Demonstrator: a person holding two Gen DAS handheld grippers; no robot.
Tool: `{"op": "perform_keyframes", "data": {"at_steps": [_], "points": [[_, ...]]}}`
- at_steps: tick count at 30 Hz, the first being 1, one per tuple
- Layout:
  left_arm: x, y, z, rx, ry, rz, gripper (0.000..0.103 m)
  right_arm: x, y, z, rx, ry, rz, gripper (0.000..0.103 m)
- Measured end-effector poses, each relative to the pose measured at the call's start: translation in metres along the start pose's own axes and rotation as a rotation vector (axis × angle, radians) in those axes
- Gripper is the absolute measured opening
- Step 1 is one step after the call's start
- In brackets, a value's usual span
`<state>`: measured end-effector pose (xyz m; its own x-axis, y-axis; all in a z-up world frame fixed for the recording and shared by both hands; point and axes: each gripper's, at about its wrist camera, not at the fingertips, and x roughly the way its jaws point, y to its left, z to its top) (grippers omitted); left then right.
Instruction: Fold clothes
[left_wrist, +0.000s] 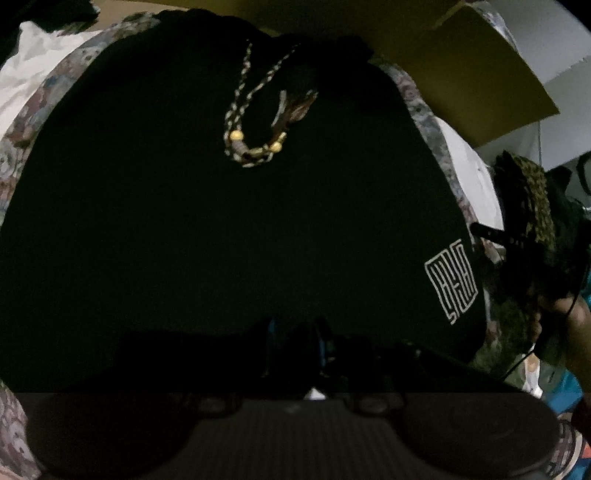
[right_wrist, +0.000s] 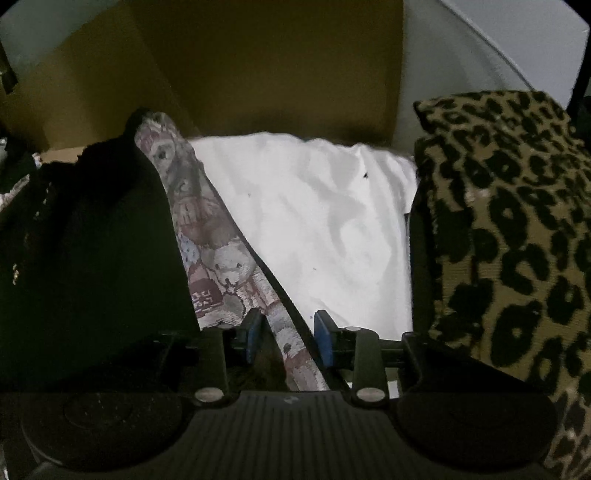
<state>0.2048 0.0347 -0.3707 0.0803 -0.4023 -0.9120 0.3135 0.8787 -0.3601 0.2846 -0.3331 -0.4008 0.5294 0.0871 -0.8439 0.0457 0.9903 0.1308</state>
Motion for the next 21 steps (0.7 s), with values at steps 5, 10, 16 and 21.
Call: {"op": "perform_keyframes", "data": {"at_steps": [5, 10, 16, 21], "points": [[0.000, 0.002, -0.003, -0.006, 0.001, 0.007, 0.024, -0.001, 0.000, 0.000, -0.037, 0.008, 0.009, 0.001], [-0.004, 0.005, -0.003, -0.010, -0.010, 0.014, 0.024, -0.010, -0.004, -0.002, -0.027, -0.017, -0.032, 0.000], [-0.004, 0.009, -0.001, -0.017, -0.018, 0.022, 0.024, 0.001, -0.001, -0.003, -0.006, 0.014, -0.057, 0.003], [-0.005, 0.011, -0.001, -0.027, -0.024, 0.027, 0.024, -0.007, 0.000, 0.011, 0.010, -0.065, 0.012, 0.020]]}}
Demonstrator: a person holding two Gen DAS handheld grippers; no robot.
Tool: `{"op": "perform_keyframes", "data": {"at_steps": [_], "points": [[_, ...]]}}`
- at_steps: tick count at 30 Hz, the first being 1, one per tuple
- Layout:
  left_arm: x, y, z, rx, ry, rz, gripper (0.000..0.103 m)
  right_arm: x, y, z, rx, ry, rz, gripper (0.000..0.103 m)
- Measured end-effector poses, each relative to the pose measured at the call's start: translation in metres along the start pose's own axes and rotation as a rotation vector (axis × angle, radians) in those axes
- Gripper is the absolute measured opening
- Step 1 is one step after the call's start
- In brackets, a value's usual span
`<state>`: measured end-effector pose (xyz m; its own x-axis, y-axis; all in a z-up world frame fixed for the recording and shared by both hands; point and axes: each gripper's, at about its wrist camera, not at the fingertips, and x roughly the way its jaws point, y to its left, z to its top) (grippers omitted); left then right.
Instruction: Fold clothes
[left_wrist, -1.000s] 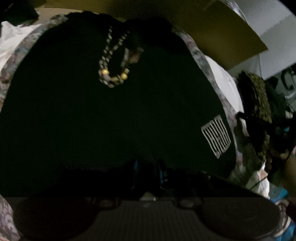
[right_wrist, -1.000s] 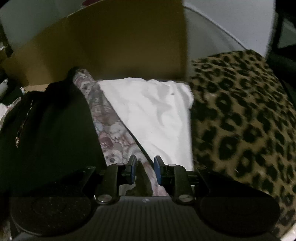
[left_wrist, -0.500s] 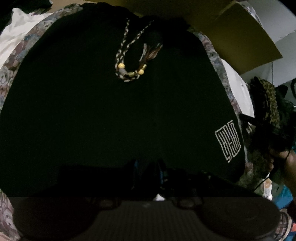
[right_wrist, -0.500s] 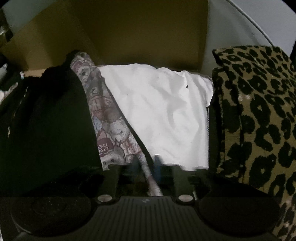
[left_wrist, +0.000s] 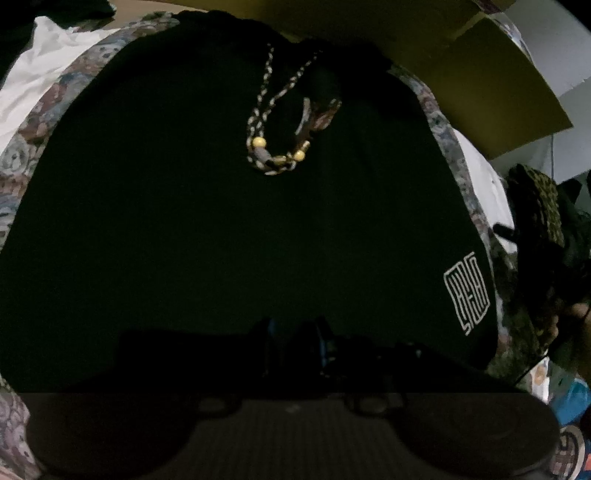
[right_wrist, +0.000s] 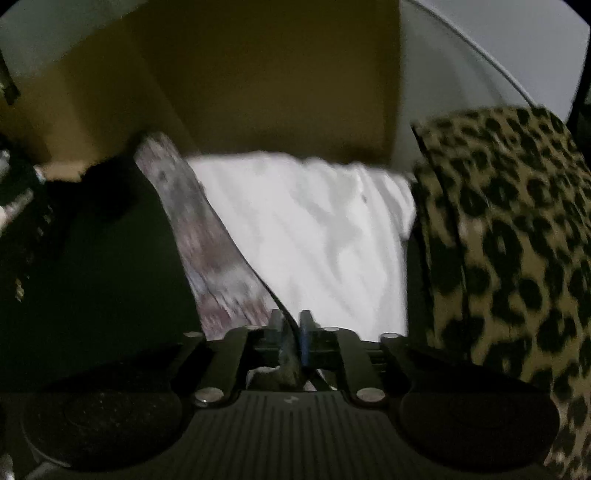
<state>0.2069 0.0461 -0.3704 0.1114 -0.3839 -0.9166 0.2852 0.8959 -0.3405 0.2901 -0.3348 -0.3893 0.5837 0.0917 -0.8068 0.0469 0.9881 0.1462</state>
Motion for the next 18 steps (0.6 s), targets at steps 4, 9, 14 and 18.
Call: {"op": "perform_keyframes", "data": {"at_steps": [4, 9, 14, 18], "points": [[-0.001, 0.001, 0.002, -0.002, -0.007, 0.002, 0.024, 0.014, 0.009, 0.013, -0.018, -0.028, 0.007, 0.020], [-0.001, 0.005, 0.002, -0.020, -0.016, 0.008, 0.024, 0.037, 0.020, 0.020, -0.024, -0.037, 0.046, 0.020], [-0.002, 0.011, 0.006, -0.030, -0.024, 0.012, 0.024, 0.049, 0.031, 0.019, -0.048, -0.029, 0.061, 0.020], [-0.007, 0.019, 0.013, -0.064, -0.057, 0.022, 0.024, 0.054, 0.037, 0.019, -0.054, -0.022, 0.057, 0.021]]}}
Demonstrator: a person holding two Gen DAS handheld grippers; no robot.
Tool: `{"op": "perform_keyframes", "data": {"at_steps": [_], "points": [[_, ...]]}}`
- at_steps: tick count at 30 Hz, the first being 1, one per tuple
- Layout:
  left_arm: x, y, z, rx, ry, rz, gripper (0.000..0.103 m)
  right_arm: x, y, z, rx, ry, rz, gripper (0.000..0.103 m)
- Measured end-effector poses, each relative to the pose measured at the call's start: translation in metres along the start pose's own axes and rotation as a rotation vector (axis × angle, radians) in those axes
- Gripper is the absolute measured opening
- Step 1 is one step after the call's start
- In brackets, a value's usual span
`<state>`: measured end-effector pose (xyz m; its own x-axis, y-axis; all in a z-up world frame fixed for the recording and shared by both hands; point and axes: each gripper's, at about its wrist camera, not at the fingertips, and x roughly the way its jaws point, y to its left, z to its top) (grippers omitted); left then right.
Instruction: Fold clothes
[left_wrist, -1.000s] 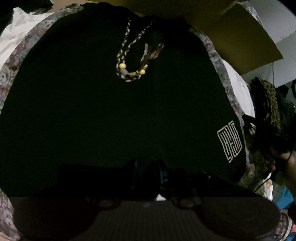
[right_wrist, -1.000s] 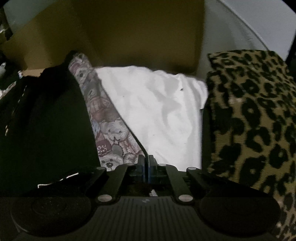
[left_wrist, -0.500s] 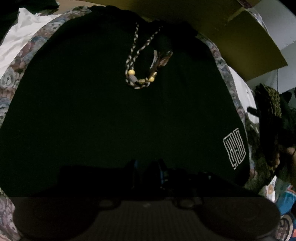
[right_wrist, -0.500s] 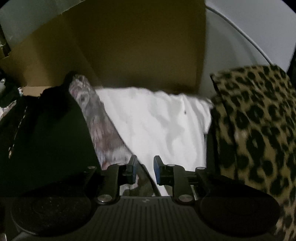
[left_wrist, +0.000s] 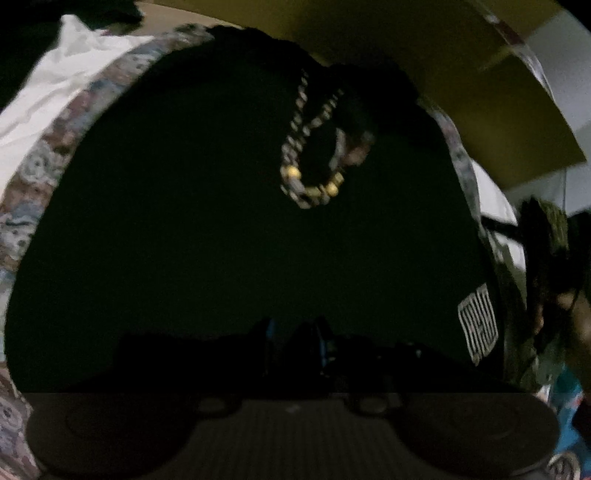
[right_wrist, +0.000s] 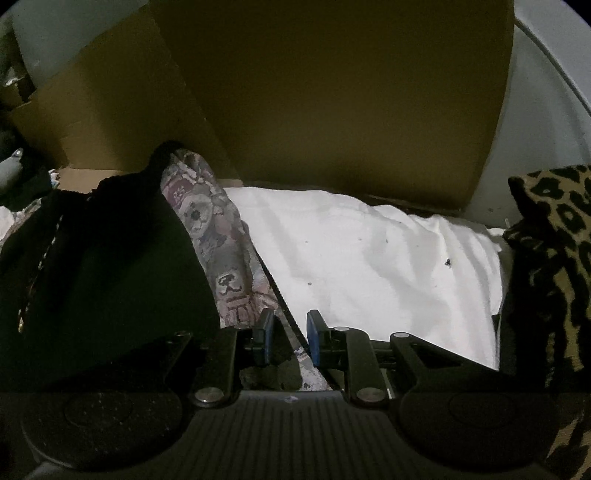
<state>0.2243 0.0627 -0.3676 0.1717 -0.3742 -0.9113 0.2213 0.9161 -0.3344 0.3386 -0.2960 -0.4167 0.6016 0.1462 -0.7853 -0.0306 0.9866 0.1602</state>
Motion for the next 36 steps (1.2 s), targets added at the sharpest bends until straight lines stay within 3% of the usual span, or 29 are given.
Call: {"op": "perform_keyframes", "data": {"at_steps": [2, 4, 5, 10, 13, 15, 18, 22, 28, 30, 36], "points": [[-0.002, 0.002, 0.003, -0.005, -0.011, 0.006, 0.024, 0.003, 0.004, 0.001, -0.015, 0.004, -0.002, 0.023], [-0.003, 0.003, 0.006, -0.010, -0.019, 0.009, 0.024, 0.007, 0.011, 0.002, -0.049, 0.016, -0.007, 0.036], [-0.003, 0.002, 0.006, -0.010, -0.018, 0.007, 0.024, 0.009, 0.014, 0.003, -0.069, 0.023, -0.010, 0.038], [0.002, 0.001, 0.004, -0.008, -0.009, -0.002, 0.024, 0.016, 0.020, 0.006, -0.119, 0.043, -0.023, 0.036], [0.000, 0.004, 0.005, -0.016, -0.013, 0.004, 0.024, 0.015, 0.022, 0.008, -0.141, 0.056, -0.012, 0.001], [-0.002, 0.008, 0.006, -0.026, -0.020, 0.011, 0.024, 0.012, 0.023, 0.011, -0.152, 0.055, -0.028, 0.000], [-0.004, 0.015, 0.009, -0.040, -0.031, 0.021, 0.024, 0.004, 0.020, 0.014, -0.137, 0.011, -0.101, 0.000], [-0.007, 0.023, 0.013, -0.037, -0.045, 0.049, 0.024, 0.008, 0.021, 0.012, -0.146, 0.017, -0.145, 0.000], [-0.023, 0.038, 0.035, 0.041, -0.115, 0.166, 0.024, 0.008, 0.011, 0.018, -0.064, 0.014, -0.079, 0.005], [-0.030, 0.045, 0.044, 0.051, -0.140, 0.194, 0.026, 0.005, 0.006, 0.022, -0.035, -0.003, -0.059, 0.012], [-0.046, 0.073, 0.074, 0.017, -0.214, 0.244, 0.027, 0.014, 0.006, 0.034, -0.006, -0.017, -0.052, 0.015]]}}
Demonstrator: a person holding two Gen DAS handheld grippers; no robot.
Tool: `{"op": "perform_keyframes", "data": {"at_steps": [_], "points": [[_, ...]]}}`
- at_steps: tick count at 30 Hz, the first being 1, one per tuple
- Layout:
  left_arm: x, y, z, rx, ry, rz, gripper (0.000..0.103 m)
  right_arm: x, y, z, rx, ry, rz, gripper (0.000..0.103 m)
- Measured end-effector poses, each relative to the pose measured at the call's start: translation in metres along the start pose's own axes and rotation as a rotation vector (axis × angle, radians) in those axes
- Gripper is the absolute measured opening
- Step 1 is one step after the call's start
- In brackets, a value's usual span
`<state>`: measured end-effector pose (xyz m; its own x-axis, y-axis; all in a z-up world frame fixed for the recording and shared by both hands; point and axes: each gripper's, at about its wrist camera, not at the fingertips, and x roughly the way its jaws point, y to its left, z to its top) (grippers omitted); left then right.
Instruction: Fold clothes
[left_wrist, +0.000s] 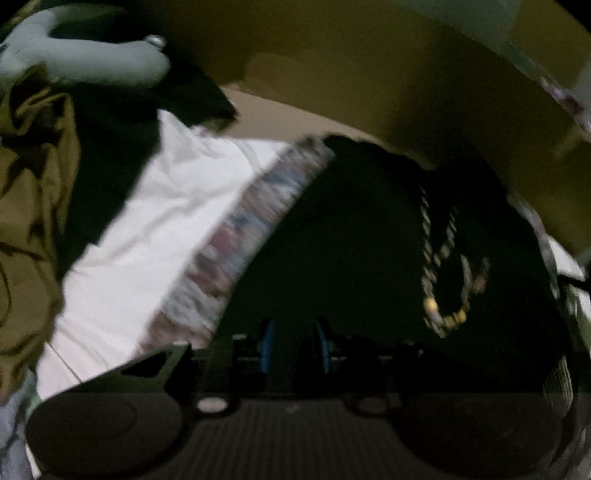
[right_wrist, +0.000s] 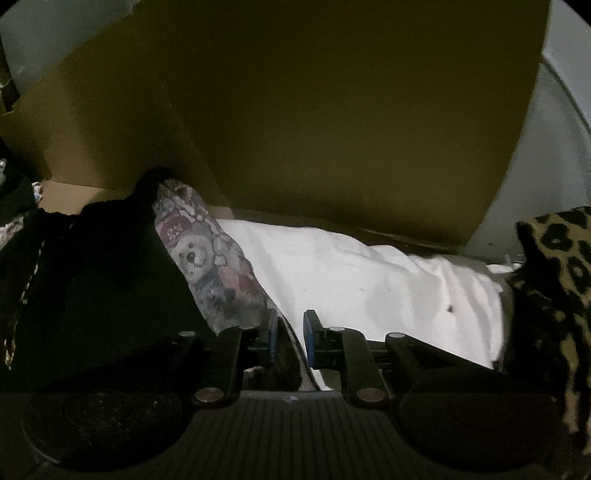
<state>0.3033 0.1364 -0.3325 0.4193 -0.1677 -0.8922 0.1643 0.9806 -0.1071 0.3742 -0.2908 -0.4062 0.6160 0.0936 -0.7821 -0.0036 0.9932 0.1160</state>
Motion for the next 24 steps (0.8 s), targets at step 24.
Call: {"op": "perform_keyframes", "data": {"at_steps": [24], "points": [[0.078, 0.022, 0.062, 0.075, -0.114, 0.124, 0.031, 0.019, 0.021, 0.002, -0.024, 0.042, -0.008, 0.017]]}}
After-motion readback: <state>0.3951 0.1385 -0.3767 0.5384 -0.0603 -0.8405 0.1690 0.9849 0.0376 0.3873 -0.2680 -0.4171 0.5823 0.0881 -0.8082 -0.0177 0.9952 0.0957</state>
